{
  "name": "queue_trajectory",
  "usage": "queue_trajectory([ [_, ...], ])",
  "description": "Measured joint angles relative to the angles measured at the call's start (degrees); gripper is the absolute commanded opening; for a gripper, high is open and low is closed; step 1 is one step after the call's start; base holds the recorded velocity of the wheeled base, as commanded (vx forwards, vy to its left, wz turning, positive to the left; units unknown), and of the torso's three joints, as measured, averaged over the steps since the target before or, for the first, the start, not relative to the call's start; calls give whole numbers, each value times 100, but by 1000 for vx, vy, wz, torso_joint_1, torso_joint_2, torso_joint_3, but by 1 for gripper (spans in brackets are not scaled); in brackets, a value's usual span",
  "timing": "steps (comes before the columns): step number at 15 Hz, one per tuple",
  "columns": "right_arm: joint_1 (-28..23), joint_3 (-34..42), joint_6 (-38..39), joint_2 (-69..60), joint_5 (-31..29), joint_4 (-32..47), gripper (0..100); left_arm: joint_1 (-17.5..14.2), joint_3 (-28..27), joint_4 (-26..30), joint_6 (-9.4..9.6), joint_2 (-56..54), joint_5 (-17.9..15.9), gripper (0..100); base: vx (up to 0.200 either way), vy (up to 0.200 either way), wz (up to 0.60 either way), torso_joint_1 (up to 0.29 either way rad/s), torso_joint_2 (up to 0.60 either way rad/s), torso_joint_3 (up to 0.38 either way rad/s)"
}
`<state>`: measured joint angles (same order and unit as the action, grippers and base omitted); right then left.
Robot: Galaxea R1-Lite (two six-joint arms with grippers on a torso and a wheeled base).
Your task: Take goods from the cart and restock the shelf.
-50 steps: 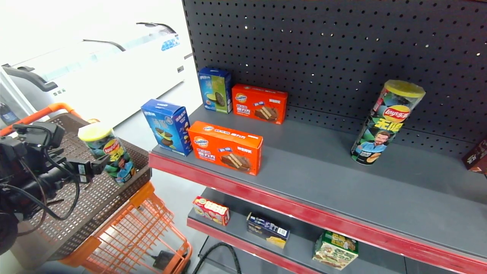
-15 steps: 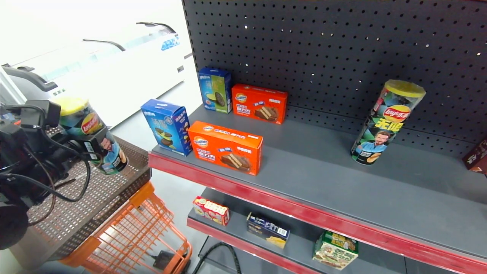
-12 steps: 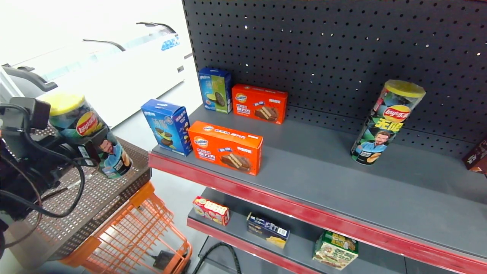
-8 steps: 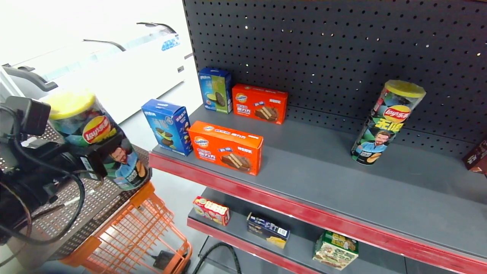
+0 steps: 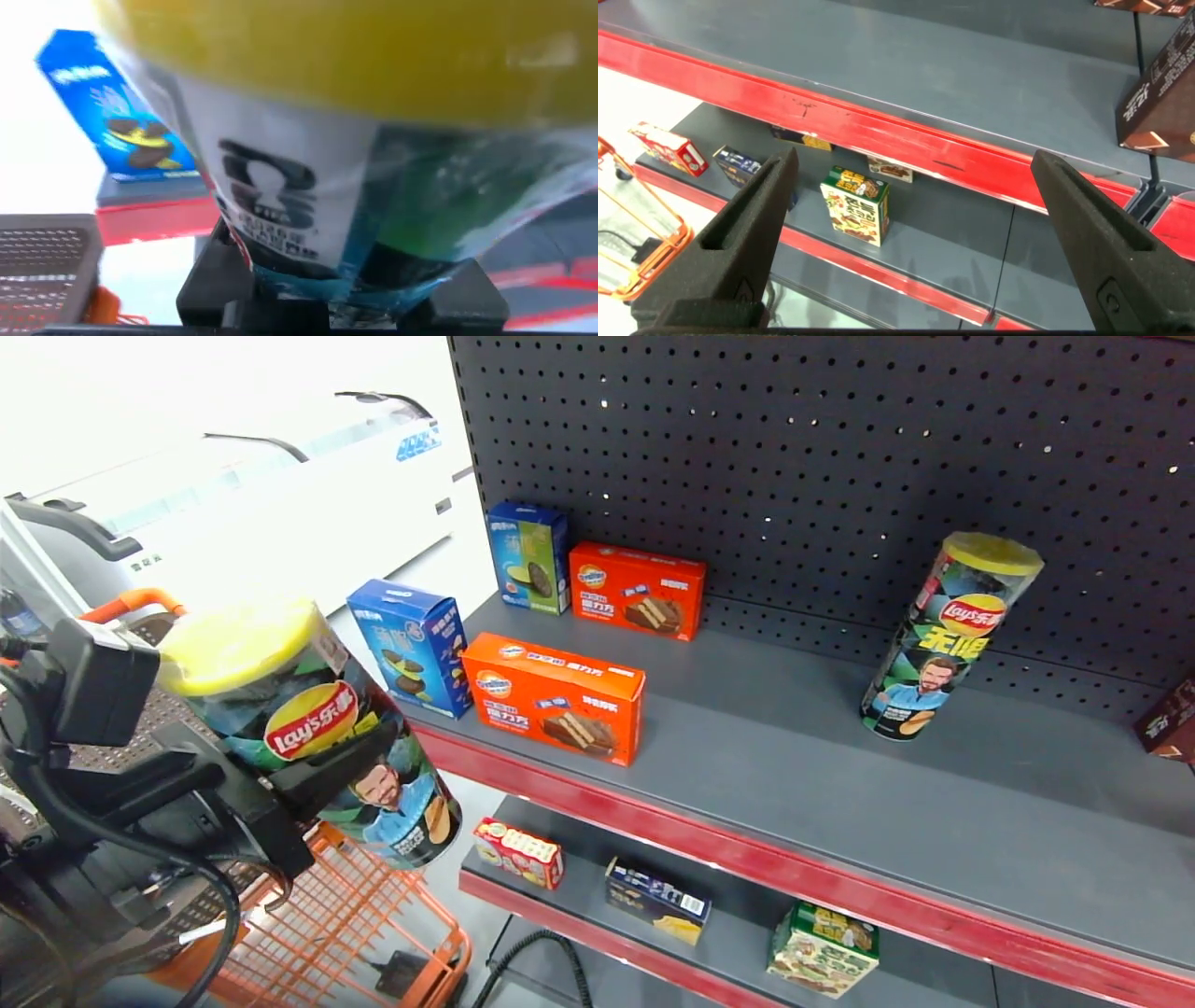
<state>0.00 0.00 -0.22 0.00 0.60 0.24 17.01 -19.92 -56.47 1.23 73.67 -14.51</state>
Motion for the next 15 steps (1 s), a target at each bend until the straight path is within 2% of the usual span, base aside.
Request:
queue_trajectory([
  [2, 0, 0, 1, 0, -2, 0, 100, 27, 61, 6, 126, 32, -29, 0, 0, 0, 0, 0, 0, 0],
  [6, 0, 0, 1, 0, -2, 0, 100, 178, 50, -55, 134, 124, -119, 0, 0, 0, 0, 0, 0, 0],
  [10, 0, 0, 0, 0, 0, 0, 100, 744, -98, 37, 115, 191, -407, 0, 0, 0, 0, 0, 0, 0],
  [12, 0, 0, -10, 0, 5, 2, 100, 1014, -265, 343, 11, 222, -569, 0, 0, 0, 0, 0, 0, 0],
  [15, 0, -2, -21, 0, 16, 0, 100, 1257, -636, 699, -26, 251, -594, 0, 0, 0, 0, 0, 0, 0],
])
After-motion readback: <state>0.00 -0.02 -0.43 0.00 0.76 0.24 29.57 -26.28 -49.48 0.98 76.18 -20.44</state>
